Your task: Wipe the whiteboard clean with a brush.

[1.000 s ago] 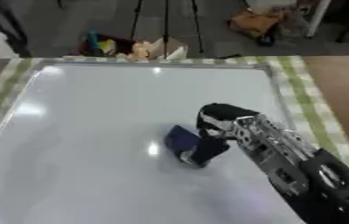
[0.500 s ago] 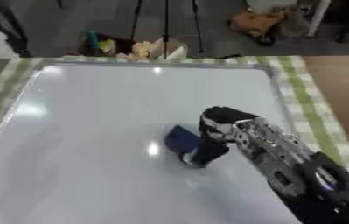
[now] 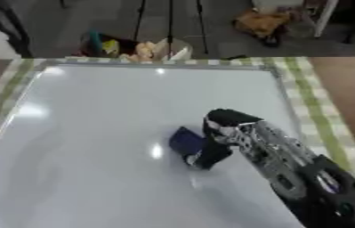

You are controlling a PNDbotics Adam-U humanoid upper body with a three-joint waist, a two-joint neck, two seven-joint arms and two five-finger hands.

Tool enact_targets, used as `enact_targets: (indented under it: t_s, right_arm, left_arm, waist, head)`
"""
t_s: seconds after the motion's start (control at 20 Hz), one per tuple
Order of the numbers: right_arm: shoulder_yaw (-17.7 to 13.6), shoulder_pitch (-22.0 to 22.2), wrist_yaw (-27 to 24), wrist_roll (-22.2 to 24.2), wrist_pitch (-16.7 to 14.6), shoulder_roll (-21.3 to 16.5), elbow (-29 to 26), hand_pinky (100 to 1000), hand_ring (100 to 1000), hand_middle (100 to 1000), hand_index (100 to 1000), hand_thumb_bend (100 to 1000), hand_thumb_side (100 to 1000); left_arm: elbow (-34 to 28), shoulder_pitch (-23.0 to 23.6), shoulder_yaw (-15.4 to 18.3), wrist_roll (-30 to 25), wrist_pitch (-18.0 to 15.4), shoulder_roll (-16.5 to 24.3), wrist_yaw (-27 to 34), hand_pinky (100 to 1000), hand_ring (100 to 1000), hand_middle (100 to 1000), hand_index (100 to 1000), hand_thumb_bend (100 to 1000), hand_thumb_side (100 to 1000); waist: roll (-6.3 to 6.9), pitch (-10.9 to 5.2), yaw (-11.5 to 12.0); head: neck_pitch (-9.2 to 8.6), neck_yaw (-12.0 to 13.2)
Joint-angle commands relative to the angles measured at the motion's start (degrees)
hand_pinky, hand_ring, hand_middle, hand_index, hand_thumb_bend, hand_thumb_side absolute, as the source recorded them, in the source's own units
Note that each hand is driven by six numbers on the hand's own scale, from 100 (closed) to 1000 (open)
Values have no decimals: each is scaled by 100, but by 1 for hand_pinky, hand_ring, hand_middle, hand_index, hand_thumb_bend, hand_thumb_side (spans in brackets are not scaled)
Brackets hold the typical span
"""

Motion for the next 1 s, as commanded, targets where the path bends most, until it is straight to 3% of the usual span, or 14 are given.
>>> enact_targets:
  t_s: [0.05,0.5,1.0]
  right_arm:
    - [-23,-57,-68,35,62,-13,22,639,780,735,171,312,503]
    - [-29,-45,-106,-9,60,-8,48,605,754,697,169,254,467]
    - [-23,-61,-64,-24,1,-8,26,619,774,735,171,295,491]
  left_arm:
    - [-97,-101,-12,-24,-4,51,5,655,790,765,742,136,1000]
    - [-97,-117,-11,-33,-4,48,4,656,790,765,742,138,1000]
    - [-97,-116,-14,-55,7,47,5,657,790,765,741,139,1000]
  waist:
    - [5,-89,13]
    - [2,-84,19]
    - [9,-89,1]
  head:
    - [-70,-15]
    - [-61,1]
    - [-68,7]
